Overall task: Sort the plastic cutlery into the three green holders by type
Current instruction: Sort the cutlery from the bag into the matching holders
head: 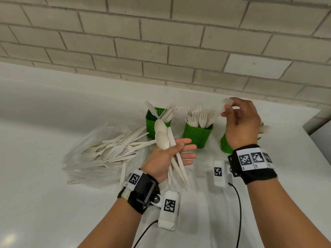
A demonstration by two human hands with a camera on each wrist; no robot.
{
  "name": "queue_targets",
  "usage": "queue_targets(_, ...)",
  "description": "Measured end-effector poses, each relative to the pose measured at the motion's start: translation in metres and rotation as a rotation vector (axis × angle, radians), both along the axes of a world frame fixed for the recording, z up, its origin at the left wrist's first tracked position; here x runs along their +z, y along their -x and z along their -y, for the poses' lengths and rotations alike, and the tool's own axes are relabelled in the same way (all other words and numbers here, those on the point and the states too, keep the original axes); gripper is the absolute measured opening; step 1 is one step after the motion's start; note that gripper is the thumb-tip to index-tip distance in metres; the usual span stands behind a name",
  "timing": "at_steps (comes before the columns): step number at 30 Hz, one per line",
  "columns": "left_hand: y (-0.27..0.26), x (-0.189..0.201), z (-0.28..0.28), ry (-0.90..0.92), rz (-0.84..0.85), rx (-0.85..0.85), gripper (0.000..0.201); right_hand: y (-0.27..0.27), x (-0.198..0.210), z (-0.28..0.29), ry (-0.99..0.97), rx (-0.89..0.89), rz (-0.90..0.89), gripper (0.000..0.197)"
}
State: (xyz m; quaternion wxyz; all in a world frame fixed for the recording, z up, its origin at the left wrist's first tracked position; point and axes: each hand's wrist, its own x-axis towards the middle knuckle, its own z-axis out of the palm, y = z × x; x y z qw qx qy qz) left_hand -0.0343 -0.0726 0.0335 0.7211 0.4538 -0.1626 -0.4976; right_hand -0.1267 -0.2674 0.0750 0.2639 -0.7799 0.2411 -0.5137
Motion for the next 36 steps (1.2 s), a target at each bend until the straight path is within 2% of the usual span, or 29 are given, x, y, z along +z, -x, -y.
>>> queue_targets(3,0.001,0.003,-0.001,0.017,-0.003,-0.020,0.023,-0.006,-0.013,0.004,0.036,-0.042,-0.252,0.023)
queue_targets(5,0.002,0.005,-0.003,0.021,0.008,-0.039,0.023,-0.008,-0.022,0.005,0.010,-0.048,-0.431,0.038)
queue_targets(7,0.002,0.006,-0.004,0.014,0.028,-0.060,0.023,-0.006,-0.031,0.002,0.087,-0.082,-0.590,0.046)
queue_targets(9,0.001,0.008,-0.005,0.001,0.047,-0.081,0.022,-0.004,-0.030,-0.006,0.188,-0.174,-0.634,0.039)
queue_targets(11,0.000,0.009,-0.005,-0.009,0.061,-0.095,0.022,-0.008,-0.015,-0.021,0.100,-0.166,-0.527,0.036)
queue_targets(13,0.001,0.010,-0.005,-0.013,0.070,-0.115,0.022,-0.012,0.004,-0.039,-0.107,0.061,-0.426,0.026)
queue_targets(15,0.003,0.011,-0.003,-0.003,0.082,-0.129,0.020,-0.013,0.017,-0.058,-0.286,0.345,-0.544,0.010)
queue_targets(17,0.005,0.011,-0.003,0.016,0.073,-0.131,0.018,-0.014,0.016,-0.071,-0.519,0.577,-0.647,0.019)
queue_targets(19,0.005,0.011,-0.005,0.024,0.054,-0.163,0.021,-0.015,0.014,-0.075,-0.629,0.598,-0.518,0.025)
queue_targets(21,0.004,0.009,-0.009,0.026,0.036,-0.216,0.027,-0.017,0.019,-0.073,-0.733,0.483,-0.197,0.020)
queue_targets(22,0.003,0.008,-0.011,0.033,0.021,-0.237,0.030,-0.017,0.024,-0.071,-0.845,0.453,-0.010,0.019)
queue_targets(23,0.002,0.007,-0.013,0.042,0.008,-0.250,0.032,-0.017,0.028,-0.070,-0.937,0.446,0.124,0.018)
queue_targets(24,0.001,0.006,-0.014,0.050,0.004,-0.259,0.035,-0.016,0.031,-0.069,-0.975,0.447,0.168,0.019)
queue_targets(25,0.001,0.005,-0.014,0.055,0.010,-0.266,0.036,-0.015,0.032,-0.069,-0.939,0.439,0.092,0.019)
queue_targets(27,0.000,0.006,-0.014,0.065,0.030,-0.264,0.035,-0.013,0.032,-0.073,-0.727,0.432,-0.274,0.016)
queue_targets(29,-0.001,0.007,-0.013,0.086,0.037,-0.259,0.030,-0.011,0.030,-0.080,-0.608,0.537,-0.553,0.016)
queue_targets(30,-0.002,0.007,-0.013,0.098,0.043,-0.258,0.027,-0.011,0.028,-0.082,-0.604,0.587,-0.601,0.016)
queue_targets(32,-0.002,0.008,-0.013,0.100,0.060,-0.251,0.025,-0.012,0.025,-0.081,-0.601,0.576,-0.566,0.017)
queue_targets(34,-0.002,0.007,-0.013,0.073,0.066,-0.207,0.031,-0.014,0.024,-0.074,-0.549,0.482,-0.492,0.020)
queue_targets(36,-0.002,0.005,-0.012,0.042,0.047,-0.083,0.035,-0.015,0.023,-0.065,-0.480,0.356,-0.413,0.024)
